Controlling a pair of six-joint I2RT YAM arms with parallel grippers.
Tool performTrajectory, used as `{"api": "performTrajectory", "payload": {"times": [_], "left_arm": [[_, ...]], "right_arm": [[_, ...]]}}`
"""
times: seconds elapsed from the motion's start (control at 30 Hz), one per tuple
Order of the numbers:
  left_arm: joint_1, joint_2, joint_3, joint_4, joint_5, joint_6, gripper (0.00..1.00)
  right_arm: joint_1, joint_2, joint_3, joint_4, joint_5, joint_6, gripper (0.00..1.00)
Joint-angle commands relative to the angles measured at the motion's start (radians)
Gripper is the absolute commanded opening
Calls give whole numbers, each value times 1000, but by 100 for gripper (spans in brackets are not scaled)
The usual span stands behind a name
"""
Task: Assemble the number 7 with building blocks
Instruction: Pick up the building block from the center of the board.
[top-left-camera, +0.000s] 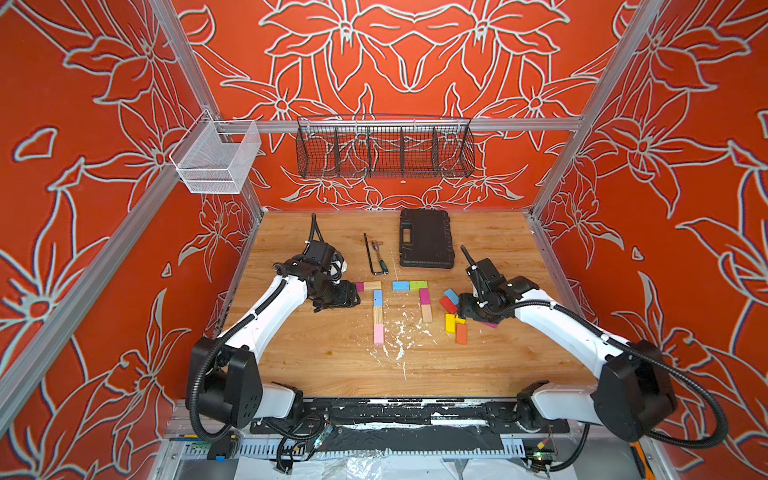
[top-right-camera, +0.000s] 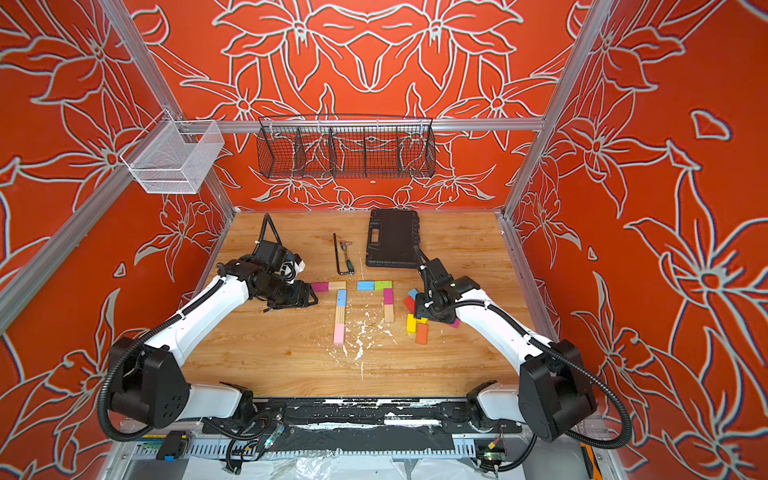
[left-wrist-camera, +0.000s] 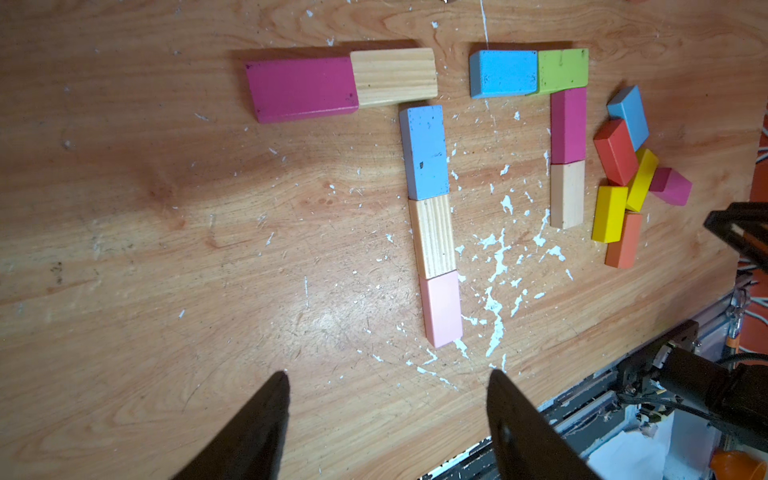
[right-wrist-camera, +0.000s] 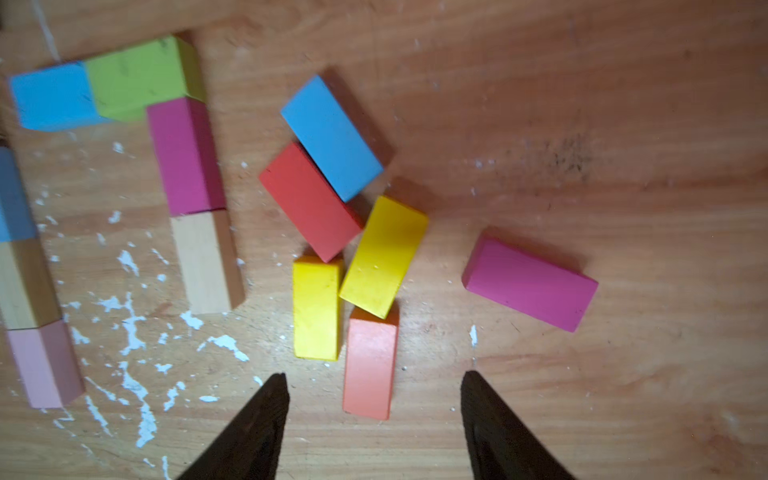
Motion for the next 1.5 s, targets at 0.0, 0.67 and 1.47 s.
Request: {"api": "performTrajectory", "payload": {"times": [0.0, 0.67, 1.47], "left_arm": [[7, 11, 2, -3, 16, 13, 73], [7, 9, 0, -6, 11, 11, 73], [7, 9, -1, -5, 10, 10, 73]], "right_arm": [[-3, 6, -41, -28, -49, 16, 69], [8, 161, -107, 122, -129, 29, 61], [8, 98, -134, 54, -29, 23, 51]]}}
